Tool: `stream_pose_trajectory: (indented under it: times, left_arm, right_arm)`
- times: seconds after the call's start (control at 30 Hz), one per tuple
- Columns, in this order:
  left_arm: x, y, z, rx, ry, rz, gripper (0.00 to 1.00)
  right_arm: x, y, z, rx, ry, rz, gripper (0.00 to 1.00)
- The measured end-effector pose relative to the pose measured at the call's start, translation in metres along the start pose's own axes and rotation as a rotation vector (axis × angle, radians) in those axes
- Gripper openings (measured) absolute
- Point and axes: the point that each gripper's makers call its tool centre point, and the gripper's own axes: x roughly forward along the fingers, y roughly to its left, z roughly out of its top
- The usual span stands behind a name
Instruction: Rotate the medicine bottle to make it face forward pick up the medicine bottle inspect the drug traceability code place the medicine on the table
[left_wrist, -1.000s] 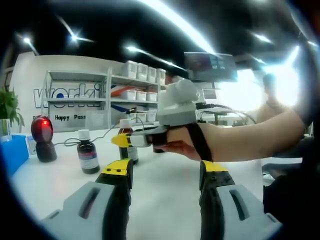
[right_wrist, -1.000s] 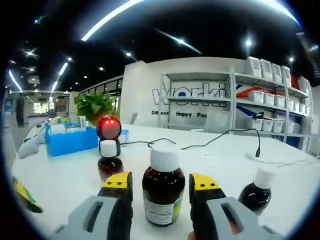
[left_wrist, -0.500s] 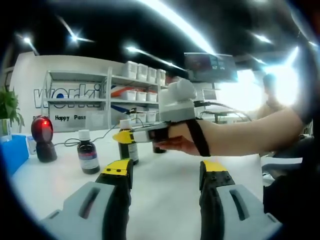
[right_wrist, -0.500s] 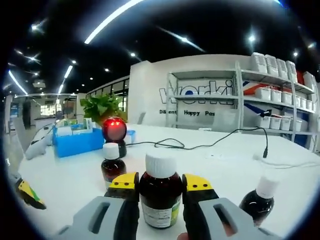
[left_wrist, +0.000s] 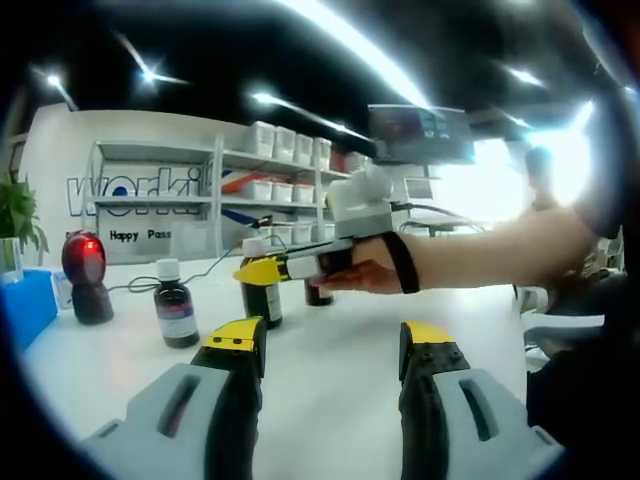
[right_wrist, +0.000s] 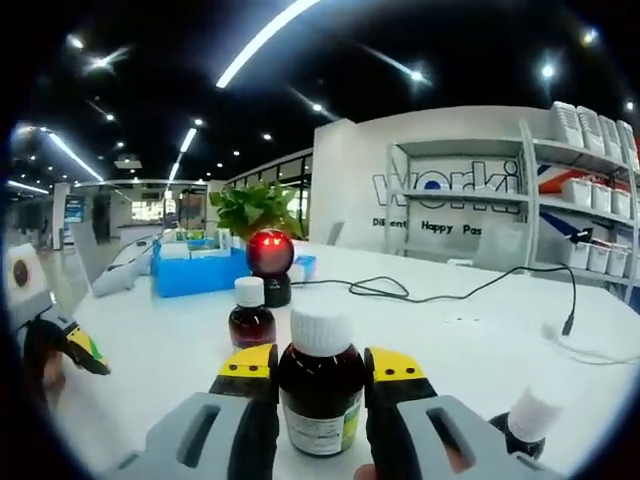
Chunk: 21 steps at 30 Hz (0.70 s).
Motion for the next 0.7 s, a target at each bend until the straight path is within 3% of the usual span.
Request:
stream_pose_trajectory:
  times: [0.23,0.43,0.57,0.63,0.7]
  left_arm:
    - [0.000,-0.002,0.000,0.002,0.003,-0.005,0.45]
    - [0.000,0.000,-0.001,0.003,0.004,-0.005,0.45]
    - [0.000,0.000,-0.001,0.004,0.005,-0.004,0.45]
    - [0.001,0.000,-0.001,0.004,0.005,-0.003,0.45]
    - [0.001,0.000,-0.001,0.004,0.004,-0.003,0.45]
  right_arm:
    - [-0.002,0.009,0.000,0.027,-0.013,0.119,0.29]
    - [-0.002,0.011,0.000,0.018,-0.009,0.135,0.29]
    - [-0.003,0.016,0.000,0.045,-0.001,0.113,0.30]
    - [-0.006,0.011,-0.001,0.055,-0.004,0.052,0.33]
    - [-0.006,0.005,-0.004,0.118,-0.003,-0.012,0.34]
